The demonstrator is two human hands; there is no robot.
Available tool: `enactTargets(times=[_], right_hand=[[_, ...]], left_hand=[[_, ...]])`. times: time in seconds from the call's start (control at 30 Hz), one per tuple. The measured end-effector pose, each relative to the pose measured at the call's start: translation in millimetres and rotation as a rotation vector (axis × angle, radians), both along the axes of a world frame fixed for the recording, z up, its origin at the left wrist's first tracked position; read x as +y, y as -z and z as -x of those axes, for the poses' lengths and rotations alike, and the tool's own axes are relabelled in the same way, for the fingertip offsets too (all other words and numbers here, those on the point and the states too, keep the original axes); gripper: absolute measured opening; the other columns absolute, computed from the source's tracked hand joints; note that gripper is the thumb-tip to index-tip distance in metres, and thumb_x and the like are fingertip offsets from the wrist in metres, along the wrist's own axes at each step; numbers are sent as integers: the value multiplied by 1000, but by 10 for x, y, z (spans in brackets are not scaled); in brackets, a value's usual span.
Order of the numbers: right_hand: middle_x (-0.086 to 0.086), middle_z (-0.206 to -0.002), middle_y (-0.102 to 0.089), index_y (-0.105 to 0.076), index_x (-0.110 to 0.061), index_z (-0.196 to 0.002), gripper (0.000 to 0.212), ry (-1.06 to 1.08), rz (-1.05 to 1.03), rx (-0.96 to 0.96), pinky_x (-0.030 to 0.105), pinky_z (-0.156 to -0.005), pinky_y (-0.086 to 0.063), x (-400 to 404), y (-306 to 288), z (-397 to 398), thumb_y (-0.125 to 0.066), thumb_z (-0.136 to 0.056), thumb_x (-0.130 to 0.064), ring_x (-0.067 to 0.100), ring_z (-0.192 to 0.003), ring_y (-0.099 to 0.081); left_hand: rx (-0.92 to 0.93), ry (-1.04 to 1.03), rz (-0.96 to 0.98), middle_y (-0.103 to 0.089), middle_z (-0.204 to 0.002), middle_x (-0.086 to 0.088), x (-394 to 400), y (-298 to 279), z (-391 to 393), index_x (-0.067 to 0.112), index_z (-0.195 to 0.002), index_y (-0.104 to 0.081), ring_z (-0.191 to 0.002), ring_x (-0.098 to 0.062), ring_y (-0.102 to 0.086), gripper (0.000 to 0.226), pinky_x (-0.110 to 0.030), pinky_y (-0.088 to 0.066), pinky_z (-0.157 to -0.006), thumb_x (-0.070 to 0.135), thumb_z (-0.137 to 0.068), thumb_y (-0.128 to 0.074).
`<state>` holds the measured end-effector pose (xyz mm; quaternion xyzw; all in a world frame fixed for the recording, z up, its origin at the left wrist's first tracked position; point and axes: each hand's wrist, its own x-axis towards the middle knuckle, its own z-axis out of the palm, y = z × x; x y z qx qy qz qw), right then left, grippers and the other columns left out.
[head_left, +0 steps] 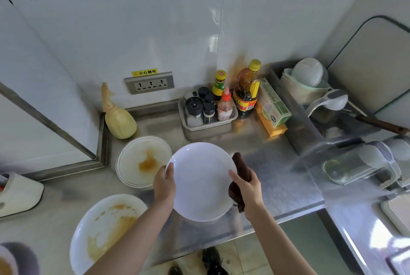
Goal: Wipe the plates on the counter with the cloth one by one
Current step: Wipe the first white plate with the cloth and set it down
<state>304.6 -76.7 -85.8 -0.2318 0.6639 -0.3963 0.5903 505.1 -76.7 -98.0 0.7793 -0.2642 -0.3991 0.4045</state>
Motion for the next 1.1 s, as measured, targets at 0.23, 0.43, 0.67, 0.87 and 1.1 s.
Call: enactTargets(times=[0.23,0.43,0.67,0.87,1.1], right_hand=[[12,-84,-63,-57,-16,-104,39,29,-96,169,30,-50,-51,-188,316,80,-54,-74,9,28,-64,-59],[8,-82,-64,-57,-19,-100,40,105,-84,223,34,-51,-55,-576,469,94,-48,-73,9,28,-64,-61],[-3,-90,-62,-50,-34,-102,46,146,-84,321,39,-71,-55,-881,648,71,-52,-75,4,22,-79,-58],[-1,-99,-60,-50,-30,-119,52,98,-92,410,48,-84,-53,-969,724,37,-54,-77,0,25,-92,-57],[12,-118,-47,-45,-22,-131,39,35,58,785,47,-78,-46,-885,542,3,-53,-93,-20,32,-96,-54]], left_hand=[[87,91,-150,-48,-103,-6,8,225,160,7,-119,-40,-93,-26,-46,29,-32,-36,-76,25,-96,-46],[87,48,-202,-61,-105,-1,-128,513,82,23,-124,-41,-95,-30,-61,50,-53,-53,-84,21,-81,-67],[48,54,-209,-69,-88,8,-402,592,236,34,-86,-56,-71,-19,-71,24,-47,-56,-79,11,-80,-53],[-90,75,-200,-68,-93,2,-508,735,246,36,-89,-55,-87,-25,-66,32,-48,-55,-81,5,-81,-49],[35,-73,-220,-64,-100,-1,-353,555,46,14,-105,-50,-85,-21,-64,31,-39,-52,-84,36,-86,-62]])
